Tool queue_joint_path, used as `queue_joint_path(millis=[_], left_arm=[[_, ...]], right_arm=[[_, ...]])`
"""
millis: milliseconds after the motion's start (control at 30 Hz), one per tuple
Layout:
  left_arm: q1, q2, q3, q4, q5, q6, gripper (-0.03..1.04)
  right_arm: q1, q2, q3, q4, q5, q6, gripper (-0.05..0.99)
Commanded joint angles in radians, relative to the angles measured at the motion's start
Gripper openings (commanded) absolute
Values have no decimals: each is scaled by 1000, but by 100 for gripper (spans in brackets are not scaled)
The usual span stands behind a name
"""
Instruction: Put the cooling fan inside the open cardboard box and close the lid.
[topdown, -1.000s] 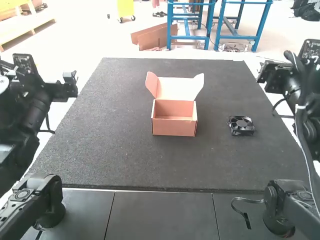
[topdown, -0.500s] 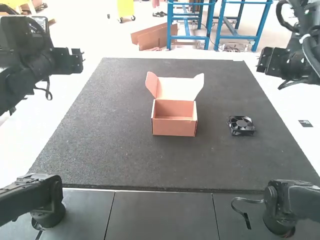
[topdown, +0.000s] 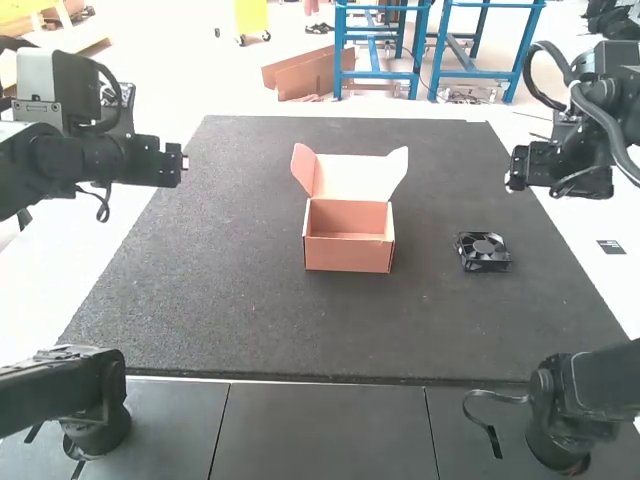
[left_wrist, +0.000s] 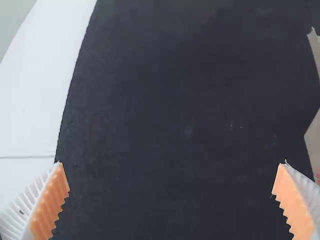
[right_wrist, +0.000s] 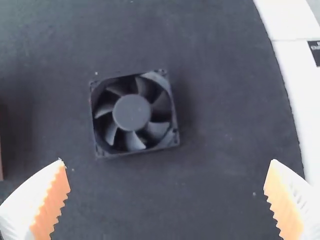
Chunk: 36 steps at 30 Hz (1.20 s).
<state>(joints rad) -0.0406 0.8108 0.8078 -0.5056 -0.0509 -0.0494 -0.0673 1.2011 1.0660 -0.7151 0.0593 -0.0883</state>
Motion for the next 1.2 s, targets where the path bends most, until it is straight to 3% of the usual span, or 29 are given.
queue_joint_path(millis=[0, 133, 267, 767, 1167], left_arm=[[-8, -5, 54, -25, -3, 11, 97], [-8, 5, 73, -71, 3, 11, 97], [-8, 7, 74, -85, 16, 13, 97], [-8, 27, 74, -60, 31, 5, 97], [-2, 83, 85, -13, 31, -27, 97]], right_arm=[[-69, 52, 55, 2, -67, -186, 90], [-118, 135, 84, -41, -81, -218, 91], [-138, 141, 54, -44, -171, -271, 91], [-226, 351, 5, 140, -171, -277, 90], [-190, 519, 15, 278, -191, -286, 90]])
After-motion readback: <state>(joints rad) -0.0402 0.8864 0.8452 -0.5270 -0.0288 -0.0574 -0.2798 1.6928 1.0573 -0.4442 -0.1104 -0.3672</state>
